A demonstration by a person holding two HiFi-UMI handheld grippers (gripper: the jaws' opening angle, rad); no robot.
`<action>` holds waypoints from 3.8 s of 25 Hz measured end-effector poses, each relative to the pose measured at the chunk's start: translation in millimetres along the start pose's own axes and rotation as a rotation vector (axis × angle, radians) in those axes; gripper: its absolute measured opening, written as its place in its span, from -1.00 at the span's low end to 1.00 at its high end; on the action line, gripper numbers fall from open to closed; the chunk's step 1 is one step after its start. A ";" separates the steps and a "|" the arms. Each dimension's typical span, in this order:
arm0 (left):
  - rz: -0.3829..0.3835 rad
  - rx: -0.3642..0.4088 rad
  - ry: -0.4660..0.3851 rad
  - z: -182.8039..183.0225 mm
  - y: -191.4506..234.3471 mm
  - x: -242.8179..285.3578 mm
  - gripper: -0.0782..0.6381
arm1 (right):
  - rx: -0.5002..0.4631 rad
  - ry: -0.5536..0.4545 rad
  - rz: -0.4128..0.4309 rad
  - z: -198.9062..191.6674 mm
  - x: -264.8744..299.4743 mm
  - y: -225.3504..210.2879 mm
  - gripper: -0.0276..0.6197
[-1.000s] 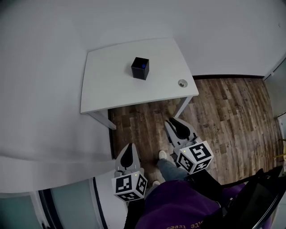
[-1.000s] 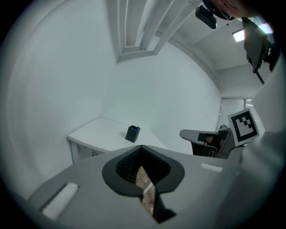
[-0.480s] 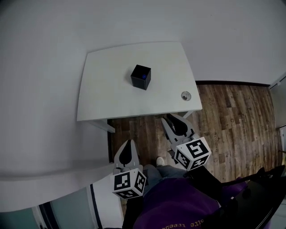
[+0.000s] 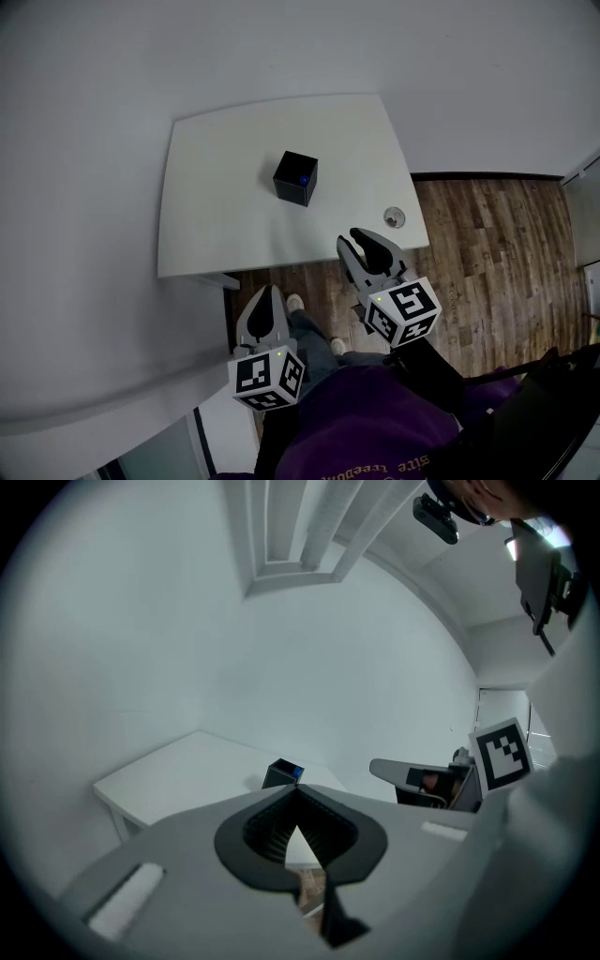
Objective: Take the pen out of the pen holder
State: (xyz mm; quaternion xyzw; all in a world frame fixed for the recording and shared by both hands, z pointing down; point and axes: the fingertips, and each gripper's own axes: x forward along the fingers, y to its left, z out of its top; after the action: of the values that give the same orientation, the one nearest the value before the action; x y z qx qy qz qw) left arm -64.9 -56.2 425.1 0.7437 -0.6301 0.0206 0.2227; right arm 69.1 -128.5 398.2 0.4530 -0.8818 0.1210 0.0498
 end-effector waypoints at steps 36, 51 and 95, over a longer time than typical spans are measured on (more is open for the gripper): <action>-0.044 0.013 0.058 92.7 120.7 179.9 -0.76 | -0.128 0.369 -0.104 -62.2 204.0 -62.4 -0.64; -0.028 0.001 0.006 108.3 110.1 187.0 -0.76 | -0.080 0.294 -0.051 -11.0 201.8 -74.4 -0.65; -0.060 0.077 -0.043 131.2 85.2 189.1 -0.76 | 0.054 -0.024 -0.100 90.3 166.4 -120.0 -0.65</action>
State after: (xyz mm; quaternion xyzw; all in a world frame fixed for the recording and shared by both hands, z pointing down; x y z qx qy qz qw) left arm -139.5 -287.6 391.9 0.7705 -0.6109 0.0224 0.1807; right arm 71.1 -350.1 364.0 0.4992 -0.8550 0.1366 0.0328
